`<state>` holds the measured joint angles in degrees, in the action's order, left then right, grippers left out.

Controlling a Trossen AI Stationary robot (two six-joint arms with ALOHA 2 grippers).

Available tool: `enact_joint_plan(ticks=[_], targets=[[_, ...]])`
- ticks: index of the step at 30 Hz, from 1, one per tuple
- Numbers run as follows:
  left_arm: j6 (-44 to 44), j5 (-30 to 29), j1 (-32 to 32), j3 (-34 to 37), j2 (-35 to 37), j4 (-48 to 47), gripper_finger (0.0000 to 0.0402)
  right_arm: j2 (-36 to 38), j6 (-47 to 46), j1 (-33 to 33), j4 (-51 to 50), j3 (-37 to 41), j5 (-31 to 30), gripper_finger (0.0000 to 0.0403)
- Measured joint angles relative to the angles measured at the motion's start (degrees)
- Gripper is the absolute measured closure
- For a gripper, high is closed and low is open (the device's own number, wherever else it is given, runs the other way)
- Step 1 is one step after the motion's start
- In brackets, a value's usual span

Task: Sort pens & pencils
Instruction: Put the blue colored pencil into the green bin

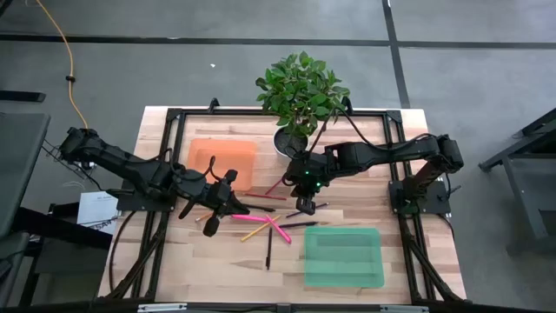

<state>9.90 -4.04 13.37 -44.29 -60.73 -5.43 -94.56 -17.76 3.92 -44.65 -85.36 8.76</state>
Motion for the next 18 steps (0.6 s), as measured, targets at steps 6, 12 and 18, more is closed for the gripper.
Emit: enact_joint_plan(ticks=[6,12,18], targets=[[1.2,-7.7,3.9,0.0,0.0,-0.2,0.0396,0.0,-2.6,0.0,1.8,0.0,0.1,0.0402],[2.5,-14.4,8.0,0.0,-0.3,-0.2,0.0396,0.0,-1.1,0.7,-0.2,0.0,2.3,0.0402],[5.3,-19.8,10.6,0.0,-0.3,-2.0,0.0396,-0.2,3.2,2.8,-4.6,0.0,0.1,0.0402]])
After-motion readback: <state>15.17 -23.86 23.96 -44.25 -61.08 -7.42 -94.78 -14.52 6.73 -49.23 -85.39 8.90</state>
